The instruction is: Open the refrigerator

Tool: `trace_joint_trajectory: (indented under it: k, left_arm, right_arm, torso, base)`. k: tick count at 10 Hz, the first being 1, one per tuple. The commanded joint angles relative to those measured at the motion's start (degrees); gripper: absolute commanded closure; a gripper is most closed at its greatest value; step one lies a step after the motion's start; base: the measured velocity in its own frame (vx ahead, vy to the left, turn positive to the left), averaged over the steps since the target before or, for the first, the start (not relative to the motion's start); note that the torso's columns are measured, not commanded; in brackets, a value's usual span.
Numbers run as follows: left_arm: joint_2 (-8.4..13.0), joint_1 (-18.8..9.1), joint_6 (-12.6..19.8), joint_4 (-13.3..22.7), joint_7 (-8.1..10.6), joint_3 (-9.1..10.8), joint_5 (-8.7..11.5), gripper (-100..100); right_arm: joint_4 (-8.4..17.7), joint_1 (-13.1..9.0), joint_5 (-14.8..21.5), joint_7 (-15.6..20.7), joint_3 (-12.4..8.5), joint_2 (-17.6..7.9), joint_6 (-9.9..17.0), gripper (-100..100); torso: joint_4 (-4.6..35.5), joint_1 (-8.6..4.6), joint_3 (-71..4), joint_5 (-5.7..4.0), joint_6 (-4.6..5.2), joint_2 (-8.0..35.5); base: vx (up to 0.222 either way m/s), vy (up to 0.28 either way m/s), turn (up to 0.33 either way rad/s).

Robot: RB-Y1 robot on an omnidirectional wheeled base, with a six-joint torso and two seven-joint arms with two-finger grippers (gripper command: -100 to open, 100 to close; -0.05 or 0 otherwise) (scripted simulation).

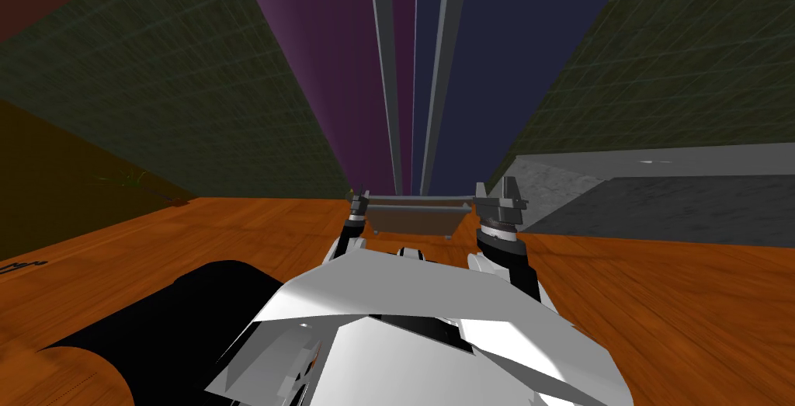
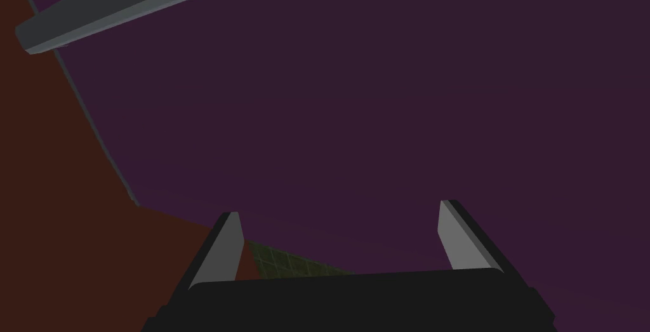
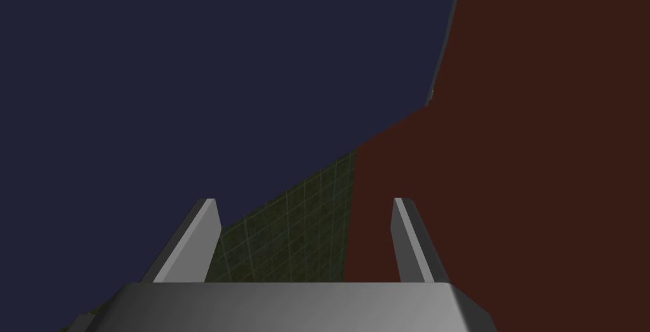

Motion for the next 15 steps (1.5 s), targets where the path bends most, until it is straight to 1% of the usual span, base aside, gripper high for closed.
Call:
trace_joint_trajectory:
  k: [1, 2, 3, 4, 5, 6, 7, 8, 9, 10, 11, 12, 13, 14, 15]
  left_arm:
    - [0.97, -1.11, -2.64, 4.19, 0.21, -0.11, 0.13, -100]
    - [0.97, -1.11, -2.64, 5.06, 0.21, -0.11, 0.13, -100]
    - [1.34, -1.62, -3.96, 7.13, 0.29, -0.21, 0.16, -100]
    - [1.34, -1.62, -3.96, 7.44, 0.29, -0.21, 0.16, -100]
    - [1.67, -2.16, -5.33, 9.46, 0.37, -0.31, 0.2, -100]
    - [1.67, -2.16, -5.33, 9.91, 0.37, -0.31, 0.2, -100]
    - [1.97, -2.71, -6.75, 12.15, 0.46, -0.41, 0.25, -100]
    - [1.97, -2.71, -6.75, 12.49, 0.46, -0.41, 0.25, -100]
    - [2.23, -3.3, -8.21, 15.07, 0.55, -0.52, 0.29, -100]
    - [2.43, -3.9, -9.72, 16.86, 0.64, -0.64, 0.33, -100]
    - [2.43, -3.9, -9.72, 17.98, 0.64, -0.64, 0.33, -100]
    - [2.58, -4.53, -11.26, 20.13, 0.74, -0.75, 0.38, -100]
    - [2.58, -4.53, -11.26, 20.89, 0.74, -0.75, 0.38, -100]
    - [2.67, -5.18, -12.84, 22.74, 0.84, -0.87, 0.43, -100]
    - [2.67, -5.18, -12.84, 23.91, 0.84, -0.87, 0.43, -100]
  right_arm:
    - [0.0, 0.0, 0.0, 0.0, 0.0, 0.0, 0.0, 0]
    - [0.0, 0.0, 0.0, 0.0, 0.0, 0.0, 0.0, 0]
    - [0.0, 0.0, 0.0, 0.0, 0.0, 0.0, 0.0, 0]
    - [0.0, 0.0, 0.0, 0.0, 0.0, 0.0, 0.0, 0]
    - [0.0, 0.0, 0.0, 0.0, 0.0, 0.0, 0.0, 0]
    - [0.0, 0.0, 0.0, 0.0, 0.0, 0.0, 0.0, 0]
    - [0.0, 0.0, 0.0, 0.0, 0.0, 0.0, 0.0, 0]
    - [0.0, 0.0, 0.0, 0.0, 0.0, 0.0, 0.0, 0]
    - [0.0, 0.0, 0.0, 0.0, 0.0, 0.0, 0.0, 0]
    - [0.0, 0.0, 0.0, 0.0, 0.0, 0.0, 0.0, 0]
    - [0.0, 0.0, 0.0, 0.0, 0.0, 0.0, 0.0, 0]
    - [0.0, 0.0, 0.0, 0.0, 0.0, 0.0, 0.0, 0]
    - [0.0, 0.0, 0.0, 0.0, 0.0, 0.0, 0.0, 0]
    - [0.0, 0.0, 0.0, 0.0, 0.0, 0.0, 0.0, 0]
    - [0.0, 0.0, 0.0, 0.0, 0.0, 0.0, 0.0, 0]
  torso:
    - [0.01, 0.01, 0.01, 0.0, 0.0, 0.01]
    - [0.0, 0.01, 0.0, 0.01, -0.01, -0.01]
    - [0.0, -0.02, 0.01, 0.0, 0.0, 0.01]
    - [0.0, -0.01, 0.0, 0.0, 0.0, -0.01]
    - [0.0, -0.02, 0.0, 0.0, 0.0, -0.01]
    - [-0.01, -0.01, -0.02, 0.0, 0.0, -0.04]
    - [-0.01, -0.01, -0.01, 0.0, 0.0, -0.02]
    - [-0.01, 0.01, -0.01, 0.0, 0.0, -0.03]
    - [-0.01, 0.02, -0.01, 0.01, 0.0, -0.03]
    - [-0.01, 0.01, -0.02, 0.01, 0.0, -0.05]
    - [-0.02, -0.01, -0.04, 0.0, 0.0, -0.08]
    - [-0.01, -0.01, -0.02, 0.0, 0.0, -0.03]
    - [0.0, 0.0, -0.01, 0.0, 0.0, -0.02]
    - [0.0, -0.01, 0.01, 0.0, 0.0, 0.01]
    - [0.0, 0.01, 0.0, 0.0, 0.0, -0.02]
  base:
    - [0.038, 0.013, 0.017]
    - [0.027, 0.006, 0.009]
    - [0.028, 0.007, 0.013]
    - [0.024, 0.003, 0.007]
    - [0.03, 0.002, 0.015]
    - [0.025, 0.001, 0.006]
    - [0.029, 0.005, 0.014]
    - [0.029, 0.009, 0.007]
    - [0.035, 0.008, 0.014]
    - [0.048, 0.005, 0.024]
    - [0.04, 0.007, 0.009]
    - [0.042, 0.009, 0.013]
    - [0.034, 0.006, 0.008]
    - [0.038, 0.011, 0.014]
    - [0.029, 0.008, 0.008]
